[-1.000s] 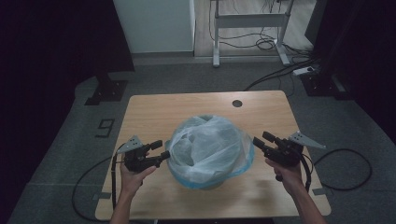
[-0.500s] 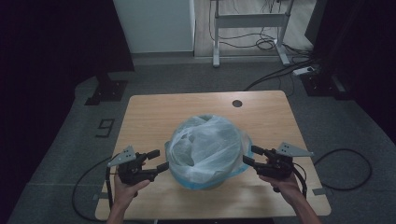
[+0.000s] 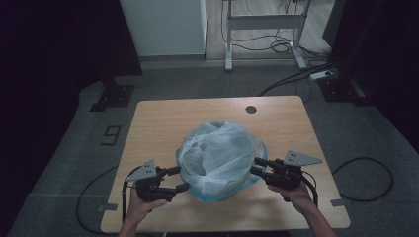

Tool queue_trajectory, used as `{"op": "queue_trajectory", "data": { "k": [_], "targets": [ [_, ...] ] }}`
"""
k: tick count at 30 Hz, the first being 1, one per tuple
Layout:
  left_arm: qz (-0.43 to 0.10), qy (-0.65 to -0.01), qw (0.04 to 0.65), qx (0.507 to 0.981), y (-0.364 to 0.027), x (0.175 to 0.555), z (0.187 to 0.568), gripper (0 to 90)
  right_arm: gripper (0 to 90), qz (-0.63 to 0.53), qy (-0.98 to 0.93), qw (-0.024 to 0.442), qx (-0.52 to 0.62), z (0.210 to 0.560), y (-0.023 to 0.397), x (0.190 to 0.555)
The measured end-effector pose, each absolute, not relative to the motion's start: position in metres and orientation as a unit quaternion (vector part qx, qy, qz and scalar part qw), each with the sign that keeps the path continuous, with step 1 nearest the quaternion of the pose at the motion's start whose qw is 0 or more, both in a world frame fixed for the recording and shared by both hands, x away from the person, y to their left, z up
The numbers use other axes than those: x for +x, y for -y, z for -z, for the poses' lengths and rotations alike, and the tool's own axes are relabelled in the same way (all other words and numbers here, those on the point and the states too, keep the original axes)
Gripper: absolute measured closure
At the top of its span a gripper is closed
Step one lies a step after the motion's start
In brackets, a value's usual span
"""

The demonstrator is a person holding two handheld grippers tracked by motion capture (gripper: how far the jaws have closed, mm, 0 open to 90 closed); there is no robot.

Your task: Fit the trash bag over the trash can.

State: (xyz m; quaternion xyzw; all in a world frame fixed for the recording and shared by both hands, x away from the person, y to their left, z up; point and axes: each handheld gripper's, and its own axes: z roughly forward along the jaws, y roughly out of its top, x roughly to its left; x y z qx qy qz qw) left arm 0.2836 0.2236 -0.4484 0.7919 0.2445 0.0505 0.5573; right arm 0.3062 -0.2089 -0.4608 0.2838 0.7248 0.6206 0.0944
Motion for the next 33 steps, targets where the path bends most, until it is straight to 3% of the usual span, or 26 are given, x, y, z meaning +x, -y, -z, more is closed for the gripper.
{"op": "queue_trajectory", "data": {
  "k": [8,11,13,18,33],
  "targets": [
    [-0.053,-0.225,0.56,0.796,-0.221,0.282,0.45,69.1,81.5,-0.626,-0.728,0.093,0.263,0.463,0.207,0.303],
    [-0.055,-0.223,0.556,0.799,-0.22,0.281,0.45,80.8,88.7,-0.625,-0.731,0.096,0.258,0.465,0.206,0.301],
    [-0.052,-0.225,0.557,0.798,-0.221,0.281,0.451,84.9,89.0,-0.623,-0.732,0.095,0.258,0.466,0.206,0.301],
    [-0.043,-0.244,0.548,0.799,-0.222,0.284,0.457,89.2,89.2,-0.618,-0.734,0.094,0.265,0.474,0.208,0.303],
    [-0.024,-0.295,0.461,0.837,-0.206,0.3,0.485,89.6,89.1,-0.559,-0.773,0.081,0.29,0.507,0.2,0.309]
  ]
}}
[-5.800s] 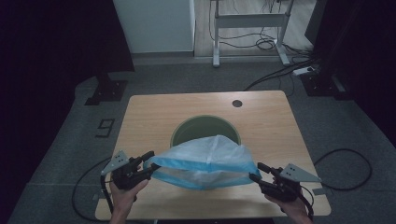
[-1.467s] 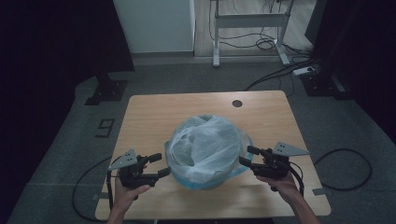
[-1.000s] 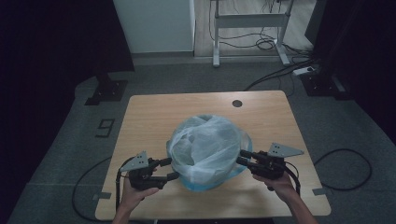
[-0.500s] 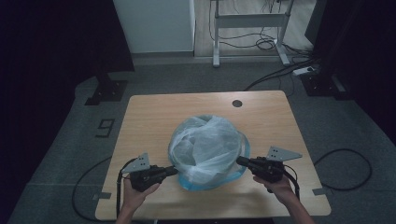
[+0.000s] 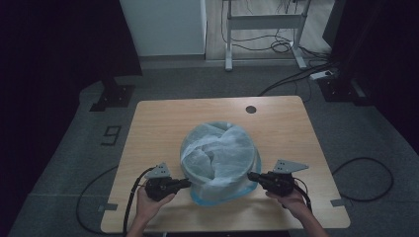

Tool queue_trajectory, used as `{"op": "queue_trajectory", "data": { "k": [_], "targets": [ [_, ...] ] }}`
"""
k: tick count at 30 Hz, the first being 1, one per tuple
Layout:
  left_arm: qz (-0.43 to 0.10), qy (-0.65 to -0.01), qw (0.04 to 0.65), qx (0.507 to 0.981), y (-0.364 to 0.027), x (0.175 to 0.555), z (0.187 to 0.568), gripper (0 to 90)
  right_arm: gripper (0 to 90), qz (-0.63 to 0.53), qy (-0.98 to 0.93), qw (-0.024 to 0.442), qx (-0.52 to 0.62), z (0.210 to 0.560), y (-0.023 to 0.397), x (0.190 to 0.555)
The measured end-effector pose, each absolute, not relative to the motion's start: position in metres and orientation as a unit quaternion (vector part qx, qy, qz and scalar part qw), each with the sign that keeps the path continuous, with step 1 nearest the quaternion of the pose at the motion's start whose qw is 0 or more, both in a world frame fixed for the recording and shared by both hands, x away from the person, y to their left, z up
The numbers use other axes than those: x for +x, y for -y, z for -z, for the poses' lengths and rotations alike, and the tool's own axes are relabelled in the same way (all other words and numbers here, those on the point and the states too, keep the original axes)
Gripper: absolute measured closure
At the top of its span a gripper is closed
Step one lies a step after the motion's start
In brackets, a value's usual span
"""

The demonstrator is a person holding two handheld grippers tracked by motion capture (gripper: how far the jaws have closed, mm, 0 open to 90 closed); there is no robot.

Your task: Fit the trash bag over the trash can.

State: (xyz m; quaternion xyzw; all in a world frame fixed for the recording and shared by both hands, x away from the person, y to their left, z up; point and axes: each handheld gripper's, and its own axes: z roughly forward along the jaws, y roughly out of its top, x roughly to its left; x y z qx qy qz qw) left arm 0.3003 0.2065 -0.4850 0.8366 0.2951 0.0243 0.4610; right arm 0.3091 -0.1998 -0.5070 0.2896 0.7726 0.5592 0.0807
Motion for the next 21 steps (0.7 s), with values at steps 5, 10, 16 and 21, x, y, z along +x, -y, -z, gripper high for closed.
{"op": "queue_trajectory", "data": {
  "k": [5,10,16,21],
  "targets": [
    [-0.022,-0.302,0.455,0.837,-0.205,0.303,0.49,89.5,89.0,-0.542,-0.779,0.085,0.304,0.515,0.197,0.312],
    [-0.067,-0.32,0.469,0.82,-0.211,0.298,0.491,60.5,69.0,-0.55,-0.766,0.099,0.317,0.514,0.198,0.309],
    [-0.079,-0.319,0.499,0.802,-0.232,0.292,0.485,32.1,46.8,-0.584,-0.734,0.113,0.327,0.508,0.206,0.3],
    [-0.095,-0.314,0.526,0.785,-0.25,0.288,0.475,26.9,38.5,-0.611,-0.708,0.121,0.332,0.504,0.22,0.291]
  ]
}}
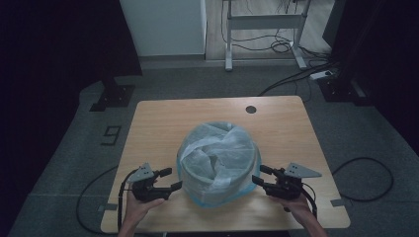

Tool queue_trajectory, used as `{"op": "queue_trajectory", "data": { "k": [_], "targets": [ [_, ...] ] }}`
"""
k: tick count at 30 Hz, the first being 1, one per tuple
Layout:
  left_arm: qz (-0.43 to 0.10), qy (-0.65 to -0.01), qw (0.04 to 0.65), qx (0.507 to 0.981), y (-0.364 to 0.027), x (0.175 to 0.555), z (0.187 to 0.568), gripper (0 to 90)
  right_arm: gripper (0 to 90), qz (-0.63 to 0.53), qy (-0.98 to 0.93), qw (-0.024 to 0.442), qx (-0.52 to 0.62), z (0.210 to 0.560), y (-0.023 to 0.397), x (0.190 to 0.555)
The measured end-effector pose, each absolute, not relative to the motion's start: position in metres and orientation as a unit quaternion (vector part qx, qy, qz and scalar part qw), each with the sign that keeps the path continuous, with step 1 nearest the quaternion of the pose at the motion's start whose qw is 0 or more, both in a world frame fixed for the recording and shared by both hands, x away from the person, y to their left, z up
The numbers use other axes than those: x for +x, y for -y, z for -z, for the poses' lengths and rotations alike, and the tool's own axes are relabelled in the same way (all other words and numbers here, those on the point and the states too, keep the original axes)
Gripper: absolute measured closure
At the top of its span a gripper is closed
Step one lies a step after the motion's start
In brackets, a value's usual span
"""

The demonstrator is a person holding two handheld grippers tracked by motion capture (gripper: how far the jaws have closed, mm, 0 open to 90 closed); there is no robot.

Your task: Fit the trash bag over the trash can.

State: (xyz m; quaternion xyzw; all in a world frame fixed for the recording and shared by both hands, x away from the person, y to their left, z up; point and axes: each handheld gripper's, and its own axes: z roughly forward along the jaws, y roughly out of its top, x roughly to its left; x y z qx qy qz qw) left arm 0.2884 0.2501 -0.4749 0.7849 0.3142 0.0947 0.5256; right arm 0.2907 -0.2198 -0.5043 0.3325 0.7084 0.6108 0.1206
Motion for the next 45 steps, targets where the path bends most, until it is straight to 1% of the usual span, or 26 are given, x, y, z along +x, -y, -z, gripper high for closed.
{"op": "queue_trajectory", "data": {
  "k": [4,8,12,17,21,23,30,34,39,45],
  "targets": [
    [-0.119,-0.298,0.543,0.776,-0.258,0.289,0.451,27.0,36.6,-0.622,-0.696,0.127,0.337,0.503,0.233,0.285],
    [-0.134,-0.274,0.558,0.772,-0.256,0.295,0.423,28.7,36.6,-0.629,-0.684,0.129,0.345,0.502,0.246,0.282],
    [-0.133,-0.242,0.567,0.776,-0.243,0.306,0.393,31.7,38.1,-0.634,-0.677,0.132,0.35,0.502,0.254,0.28],
    [-0.118,-0.209,0.56,0.793,-0.224,0.323,0.373,33.7,39.2,-0.639,-0.669,0.129,0.358,0.505,0.261,0.279],
    [-0.106,-0.193,0.554,0.803,-0.211,0.334,0.368,33.8,39.9,-0.642,-0.664,0.124,0.363,0.506,0.265,0.279],
    [-0.091,-0.18,0.555,0.807,-0.206,0.339,0.367,33.9,40.4,-0.643,-0.662,0.121,0.366,0.507,0.268,0.279],
    [-0.058,-0.159,0.548,0.819,-0.199,0.356,0.367,33.8,40.5,-0.645,-0.658,0.12,0.37,0.508,0.272,0.28],
    [-0.048,-0.156,0.545,0.823,-0.194,0.365,0.365,34.0,41.2,-0.644,-0.658,0.119,0.37,0.509,0.272,0.28],
    [-0.042,-0.144,0.513,0.845,-0.177,0.378,0.355,37.6,41.8,-0.642,-0.662,0.118,0.369,0.51,0.271,0.281],
    [-0.035,-0.131,0.495,0.858,-0.156,0.389,0.342,37.6,42.3,-0.641,-0.664,0.116,0.368,0.51,0.27,0.28]
  ]
}}
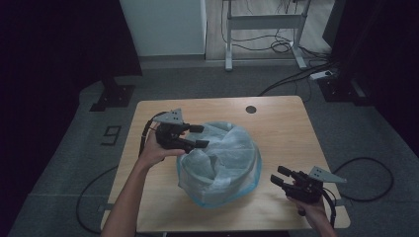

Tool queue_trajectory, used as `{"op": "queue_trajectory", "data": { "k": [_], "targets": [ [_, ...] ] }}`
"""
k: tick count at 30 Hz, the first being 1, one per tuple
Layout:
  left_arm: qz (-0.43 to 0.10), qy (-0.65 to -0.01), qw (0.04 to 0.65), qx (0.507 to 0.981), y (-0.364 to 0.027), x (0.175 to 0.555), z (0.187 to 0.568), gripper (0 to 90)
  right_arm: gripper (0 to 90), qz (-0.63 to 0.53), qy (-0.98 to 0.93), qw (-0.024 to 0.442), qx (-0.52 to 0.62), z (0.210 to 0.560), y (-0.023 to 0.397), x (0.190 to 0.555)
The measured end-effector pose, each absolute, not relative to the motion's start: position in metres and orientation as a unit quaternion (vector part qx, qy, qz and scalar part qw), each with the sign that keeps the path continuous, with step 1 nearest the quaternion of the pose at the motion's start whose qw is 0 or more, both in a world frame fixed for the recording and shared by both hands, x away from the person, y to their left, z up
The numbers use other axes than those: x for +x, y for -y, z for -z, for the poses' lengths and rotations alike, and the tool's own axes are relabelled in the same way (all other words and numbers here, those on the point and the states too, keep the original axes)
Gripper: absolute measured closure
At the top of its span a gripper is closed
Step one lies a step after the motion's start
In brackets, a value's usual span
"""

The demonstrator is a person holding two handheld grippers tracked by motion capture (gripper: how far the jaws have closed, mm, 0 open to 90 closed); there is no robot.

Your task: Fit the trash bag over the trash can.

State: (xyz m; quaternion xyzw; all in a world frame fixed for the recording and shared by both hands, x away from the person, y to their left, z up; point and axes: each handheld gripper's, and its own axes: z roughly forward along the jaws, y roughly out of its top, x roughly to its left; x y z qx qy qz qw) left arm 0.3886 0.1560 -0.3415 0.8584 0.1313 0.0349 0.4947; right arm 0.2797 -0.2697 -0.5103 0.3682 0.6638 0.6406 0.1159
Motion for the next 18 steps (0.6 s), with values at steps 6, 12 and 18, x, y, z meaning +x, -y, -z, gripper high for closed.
{"op": "queue_trajectory", "data": {
  "k": [6,12,18],
  "targets": [
    [-0.025,-0.122,0.47,0.874,-0.14,0.392,0.342,39.0,42.5,-0.641,-0.664,0.115,0.366,0.51,0.268,0.279],
    [-0.03,-0.11,0.382,0.917,-0.115,0.393,0.353,40.1,42.6,-0.641,-0.666,0.114,0.364,0.509,0.267,0.278],
    [-0.032,-0.103,0.326,0.939,-0.097,0.393,0.358,43.6,43.1,-0.639,-0.669,0.114,0.361,0.509,0.265,0.278]
  ]
}}
